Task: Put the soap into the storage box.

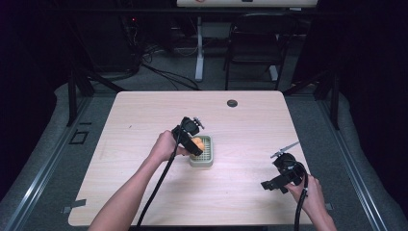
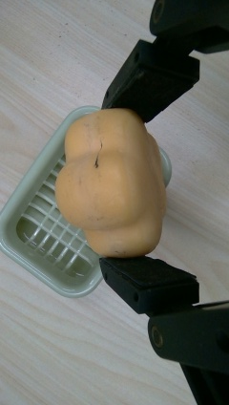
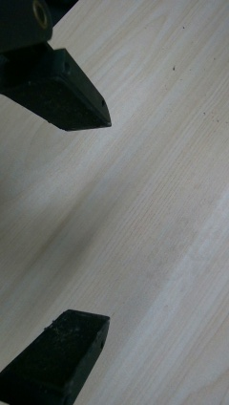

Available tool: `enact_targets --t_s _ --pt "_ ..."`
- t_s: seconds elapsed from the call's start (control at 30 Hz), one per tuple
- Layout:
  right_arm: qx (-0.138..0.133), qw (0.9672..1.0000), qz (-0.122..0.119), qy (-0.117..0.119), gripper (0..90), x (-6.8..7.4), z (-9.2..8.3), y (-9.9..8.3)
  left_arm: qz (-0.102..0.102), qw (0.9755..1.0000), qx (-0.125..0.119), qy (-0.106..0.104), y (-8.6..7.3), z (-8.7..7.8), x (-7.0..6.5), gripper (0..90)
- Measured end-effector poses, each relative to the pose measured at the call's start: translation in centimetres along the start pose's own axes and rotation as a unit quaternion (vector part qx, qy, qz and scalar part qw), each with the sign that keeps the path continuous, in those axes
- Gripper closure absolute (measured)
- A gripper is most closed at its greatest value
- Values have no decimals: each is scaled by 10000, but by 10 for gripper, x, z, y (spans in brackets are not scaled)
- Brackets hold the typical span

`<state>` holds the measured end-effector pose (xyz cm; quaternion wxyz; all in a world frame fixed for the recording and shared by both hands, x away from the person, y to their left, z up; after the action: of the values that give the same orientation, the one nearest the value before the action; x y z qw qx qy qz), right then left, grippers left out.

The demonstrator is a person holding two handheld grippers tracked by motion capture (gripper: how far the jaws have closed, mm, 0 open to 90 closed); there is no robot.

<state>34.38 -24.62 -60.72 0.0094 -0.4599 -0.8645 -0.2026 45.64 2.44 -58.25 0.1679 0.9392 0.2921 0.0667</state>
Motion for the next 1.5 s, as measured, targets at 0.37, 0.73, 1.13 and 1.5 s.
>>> enact_targets --t_s 0.37,0.73,1.13,1.5 --pt "-4 10000 -4 9 62 0 0 0 -26 9996 284 -78 3 17 0 261" --pt "13 10000 3 13 62 0 0 0 -38 9993 365 -63 8 28 -1 261" --pt "20 10000 -16 23 62 0 0 0 -183 9994 288 -33 15 37 1 261" --pt "9 10000 -14 47 62 1 0 0 -353 9990 257 -96 16 42 3 256"
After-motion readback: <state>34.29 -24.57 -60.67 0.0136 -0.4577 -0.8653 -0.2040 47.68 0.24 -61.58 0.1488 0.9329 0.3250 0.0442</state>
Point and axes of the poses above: each handheld gripper's, and its own axes: z roughly forward along the jaws, y roughly out of its top, x roughly to its left, the point moved 10 cm from there along z, roughly forward along the jaws, and after that the axes turned 4 degrees about y, right-handed, at the moved point
